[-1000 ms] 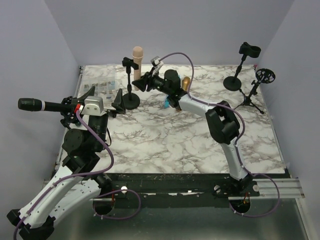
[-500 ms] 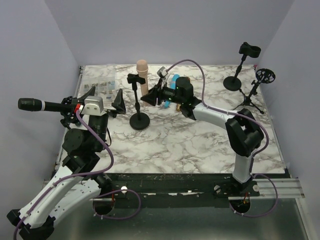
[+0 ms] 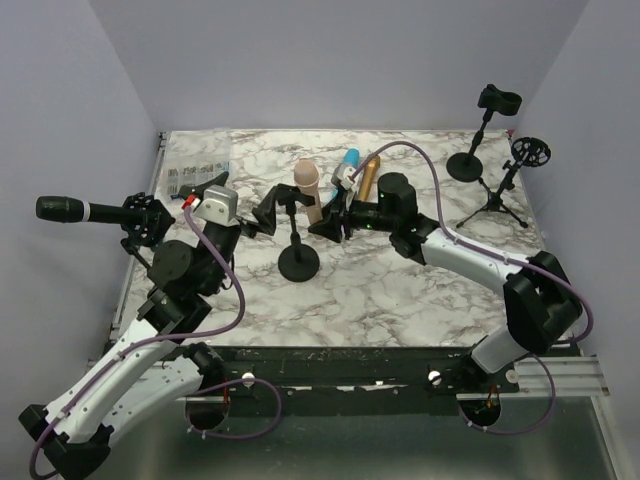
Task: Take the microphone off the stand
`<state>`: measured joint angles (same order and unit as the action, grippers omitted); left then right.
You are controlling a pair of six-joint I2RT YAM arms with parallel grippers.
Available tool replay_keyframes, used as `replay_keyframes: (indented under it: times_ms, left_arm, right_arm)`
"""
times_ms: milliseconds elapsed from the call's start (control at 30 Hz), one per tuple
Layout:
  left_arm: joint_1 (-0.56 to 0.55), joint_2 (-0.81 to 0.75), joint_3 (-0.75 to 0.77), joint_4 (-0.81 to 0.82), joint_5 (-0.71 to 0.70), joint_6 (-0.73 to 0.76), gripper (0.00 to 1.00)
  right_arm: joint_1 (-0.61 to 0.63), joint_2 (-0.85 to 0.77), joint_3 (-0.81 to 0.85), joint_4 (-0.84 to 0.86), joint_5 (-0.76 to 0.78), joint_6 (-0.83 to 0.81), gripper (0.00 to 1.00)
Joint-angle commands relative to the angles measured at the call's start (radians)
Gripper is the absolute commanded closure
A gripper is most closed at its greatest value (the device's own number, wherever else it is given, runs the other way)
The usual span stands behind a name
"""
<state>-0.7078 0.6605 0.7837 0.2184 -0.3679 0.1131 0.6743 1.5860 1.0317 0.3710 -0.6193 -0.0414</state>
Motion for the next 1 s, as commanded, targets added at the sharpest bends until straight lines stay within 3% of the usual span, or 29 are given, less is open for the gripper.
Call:
replay_keyframes:
  times_ms: [0, 167, 467, 667, 833, 967]
  left_arm:
    - [0.004, 0.018, 0.024, -0.017, 0.189, -0.043, 0.01]
    - [0.037, 0.025, 0.036, -0.040, 0.329, -0.086, 0.01]
    - [0.217, 0.200, 0.197, -0.204, 0.921, -0.159, 0.01]
    - [0.367, 0.342, 0.267, -0.208, 1.257, -0.237, 0.01]
    - [0.431, 0.400, 0.286, -0.205, 1.362, -0.244, 0.01]
    - [0.435, 0.429, 0.302, -0.267, 1.351, -0.195, 0.01]
  right_arm:
    - [-0.020, -0.079, -0.038, -0.047, -0.085, -0.056, 0.99]
    - [-0.053, -0.115, -0.068, -0.058, -0.143, -0.040, 0.99]
    - [-0.120, -0.125, -0.093, -0.053, -0.250, -0.007, 0.99]
    - [-0.133, -0.113, -0.082, -0.053, -0.279, 0.000, 0.99]
    - [-0.136, -0.105, -0.081, -0.040, -0.288, 0.011, 0.99]
    - [-0.138, -0.094, -0.081, -0.028, -0.297, 0.022, 0.99]
